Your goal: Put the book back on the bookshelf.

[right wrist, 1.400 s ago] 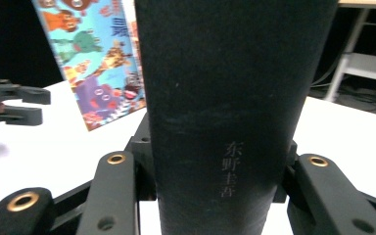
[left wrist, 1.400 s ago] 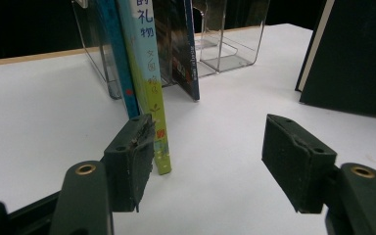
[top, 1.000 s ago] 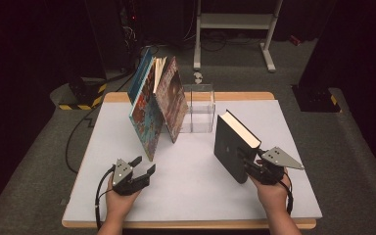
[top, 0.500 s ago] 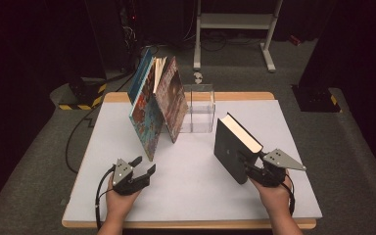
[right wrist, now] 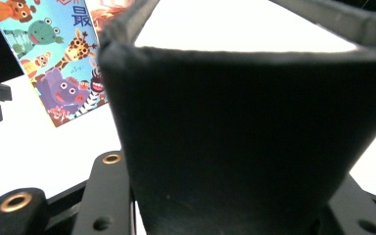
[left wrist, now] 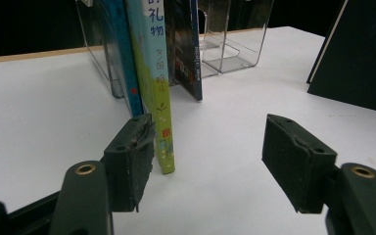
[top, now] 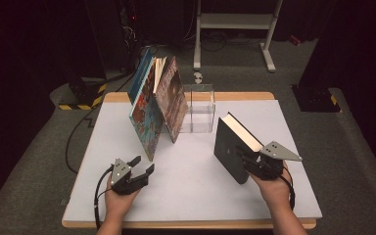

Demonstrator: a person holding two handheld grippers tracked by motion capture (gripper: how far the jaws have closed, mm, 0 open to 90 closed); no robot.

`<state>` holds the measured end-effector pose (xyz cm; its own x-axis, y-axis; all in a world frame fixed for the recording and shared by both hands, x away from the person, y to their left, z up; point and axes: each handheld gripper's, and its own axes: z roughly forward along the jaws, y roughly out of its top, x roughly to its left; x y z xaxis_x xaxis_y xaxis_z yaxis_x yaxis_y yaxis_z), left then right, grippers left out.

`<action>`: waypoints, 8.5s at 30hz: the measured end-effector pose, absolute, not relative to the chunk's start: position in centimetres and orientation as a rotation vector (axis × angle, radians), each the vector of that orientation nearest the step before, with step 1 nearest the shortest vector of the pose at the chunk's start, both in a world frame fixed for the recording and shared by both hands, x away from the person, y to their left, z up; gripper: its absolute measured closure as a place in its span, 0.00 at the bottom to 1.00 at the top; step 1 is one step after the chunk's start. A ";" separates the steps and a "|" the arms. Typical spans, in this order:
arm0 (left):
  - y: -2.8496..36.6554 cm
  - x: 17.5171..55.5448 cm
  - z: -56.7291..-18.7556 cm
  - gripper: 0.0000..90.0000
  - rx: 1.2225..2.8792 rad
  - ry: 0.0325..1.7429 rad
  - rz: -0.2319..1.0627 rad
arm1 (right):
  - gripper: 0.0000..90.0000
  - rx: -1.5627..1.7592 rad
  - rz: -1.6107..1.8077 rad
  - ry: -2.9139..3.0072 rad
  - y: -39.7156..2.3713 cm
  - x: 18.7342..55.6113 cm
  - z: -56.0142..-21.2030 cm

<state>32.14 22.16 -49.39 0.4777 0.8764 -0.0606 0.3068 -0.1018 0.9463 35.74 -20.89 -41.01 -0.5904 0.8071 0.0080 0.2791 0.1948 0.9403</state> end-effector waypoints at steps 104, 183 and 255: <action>22.7 32.2 -49.2 0.41 1.589 0.992 0.557 | 0.58 1.244 1.198 1.748 -6.0 53.4 -40.4; 22.5 32.3 -49.3 0.40 1.609 0.992 0.556 | 0.70 1.103 1.394 1.937 -8.5 49.9 -41.1; 27.6 32.0 -48.7 0.27 1.697 1.220 0.714 | 0.18 1.292 1.154 1.874 -29.5 33.9 -48.6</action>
<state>32.04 27.59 -48.74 0.3466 0.9368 -0.0477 0.4176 -0.1085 0.9021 33.90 -29.45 -48.62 -0.3617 0.9322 0.0106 0.4291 0.1564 0.8896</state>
